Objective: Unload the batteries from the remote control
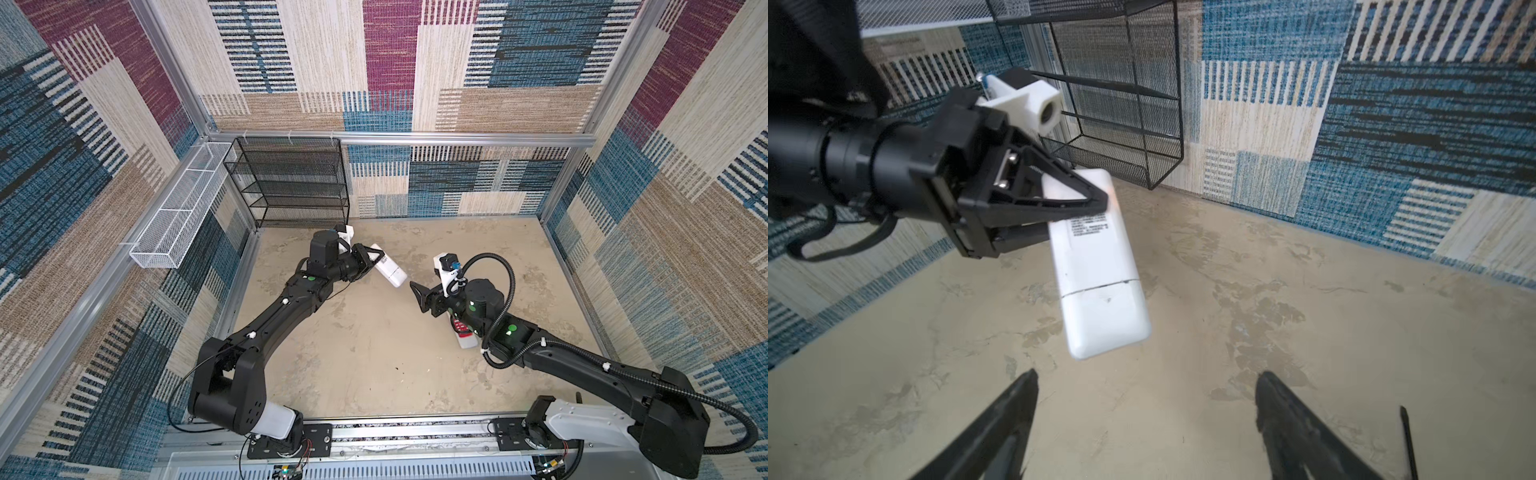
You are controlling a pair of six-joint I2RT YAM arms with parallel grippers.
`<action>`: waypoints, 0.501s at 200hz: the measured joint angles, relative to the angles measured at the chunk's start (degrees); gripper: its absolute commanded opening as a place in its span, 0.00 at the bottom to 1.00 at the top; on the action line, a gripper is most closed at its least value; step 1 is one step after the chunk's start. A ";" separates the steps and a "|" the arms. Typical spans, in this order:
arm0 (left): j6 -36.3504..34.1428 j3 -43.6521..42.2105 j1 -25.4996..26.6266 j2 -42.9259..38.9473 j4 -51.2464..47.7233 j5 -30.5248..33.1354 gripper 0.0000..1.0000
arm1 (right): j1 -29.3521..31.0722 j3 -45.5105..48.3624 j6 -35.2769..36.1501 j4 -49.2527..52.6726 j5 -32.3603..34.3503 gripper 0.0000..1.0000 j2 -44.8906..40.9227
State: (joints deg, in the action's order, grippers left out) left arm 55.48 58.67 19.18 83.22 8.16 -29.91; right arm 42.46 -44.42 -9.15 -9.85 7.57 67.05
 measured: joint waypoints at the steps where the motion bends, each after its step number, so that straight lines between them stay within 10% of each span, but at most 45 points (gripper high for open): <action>1: 0.00 -0.22 0.00 -0.17 0.17 0.02 0.00 | -0.17 -0.11 -0.33 0.11 -0.20 0.85 0.04; 100: 5.46 -17.46 0.07 -11.82 19.61 8.83 0.00 | -13.75 -9.77 -25.57 2.19 -33.77 0.81 9.38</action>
State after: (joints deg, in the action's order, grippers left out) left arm 60.95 41.21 19.25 71.40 27.77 -21.08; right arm 28.71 -54.19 -34.72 -7.66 -26.20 76.42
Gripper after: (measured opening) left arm 0.202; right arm 0.817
